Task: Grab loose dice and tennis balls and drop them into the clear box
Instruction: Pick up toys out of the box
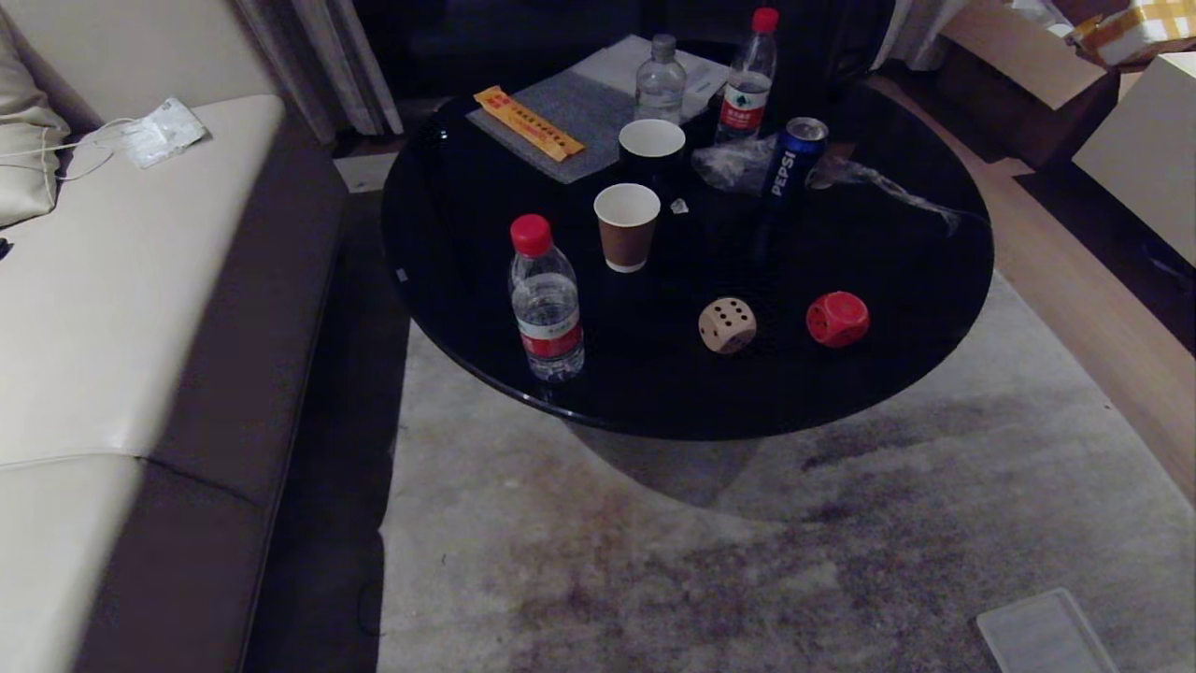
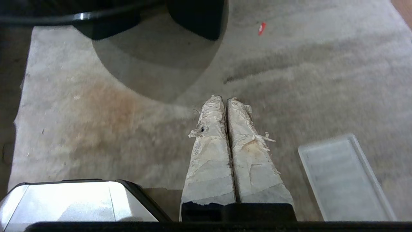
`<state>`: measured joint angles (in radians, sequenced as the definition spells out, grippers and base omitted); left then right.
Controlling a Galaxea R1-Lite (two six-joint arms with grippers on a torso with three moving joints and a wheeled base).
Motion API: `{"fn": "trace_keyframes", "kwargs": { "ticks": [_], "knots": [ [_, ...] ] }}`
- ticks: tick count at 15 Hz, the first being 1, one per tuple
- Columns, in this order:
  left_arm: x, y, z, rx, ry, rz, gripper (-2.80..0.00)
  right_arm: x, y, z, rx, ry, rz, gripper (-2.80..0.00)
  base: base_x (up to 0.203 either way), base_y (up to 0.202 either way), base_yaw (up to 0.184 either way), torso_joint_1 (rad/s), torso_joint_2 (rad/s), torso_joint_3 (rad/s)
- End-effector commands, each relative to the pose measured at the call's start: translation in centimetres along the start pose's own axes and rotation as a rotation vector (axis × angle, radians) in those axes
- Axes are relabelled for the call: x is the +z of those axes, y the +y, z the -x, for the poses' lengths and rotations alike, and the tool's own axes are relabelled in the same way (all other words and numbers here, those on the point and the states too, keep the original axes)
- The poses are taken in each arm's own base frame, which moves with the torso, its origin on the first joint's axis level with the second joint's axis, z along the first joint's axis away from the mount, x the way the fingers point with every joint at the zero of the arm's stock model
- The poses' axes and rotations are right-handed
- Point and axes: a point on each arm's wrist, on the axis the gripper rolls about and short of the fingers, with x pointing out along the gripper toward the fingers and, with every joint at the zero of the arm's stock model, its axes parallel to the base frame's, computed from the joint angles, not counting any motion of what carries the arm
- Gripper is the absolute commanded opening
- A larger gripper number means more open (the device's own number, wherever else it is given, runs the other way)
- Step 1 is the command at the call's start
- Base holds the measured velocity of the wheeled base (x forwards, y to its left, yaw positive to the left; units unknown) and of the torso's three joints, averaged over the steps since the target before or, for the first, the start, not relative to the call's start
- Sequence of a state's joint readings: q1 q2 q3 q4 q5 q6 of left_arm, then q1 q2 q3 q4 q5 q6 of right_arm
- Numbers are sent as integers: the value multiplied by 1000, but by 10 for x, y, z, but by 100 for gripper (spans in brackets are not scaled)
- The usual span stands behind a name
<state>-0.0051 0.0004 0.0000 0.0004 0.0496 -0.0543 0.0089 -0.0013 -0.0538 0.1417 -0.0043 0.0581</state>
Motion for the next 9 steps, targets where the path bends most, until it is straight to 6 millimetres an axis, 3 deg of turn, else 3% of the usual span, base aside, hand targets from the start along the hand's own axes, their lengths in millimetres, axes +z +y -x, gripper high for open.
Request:
{"fn": "trace_keyframes", "kwargs": {
  "ticks": [1,9],
  "knots": [
    [0,0,0,1,2,-1,-280,0,0,0,0,2,0,-280,177,0,0,2,2,2],
    [-1,0,0,2,4,-1,-280,0,0,0,1,2,0,-280,184,0,-1,2,2,0]
  ]
}}
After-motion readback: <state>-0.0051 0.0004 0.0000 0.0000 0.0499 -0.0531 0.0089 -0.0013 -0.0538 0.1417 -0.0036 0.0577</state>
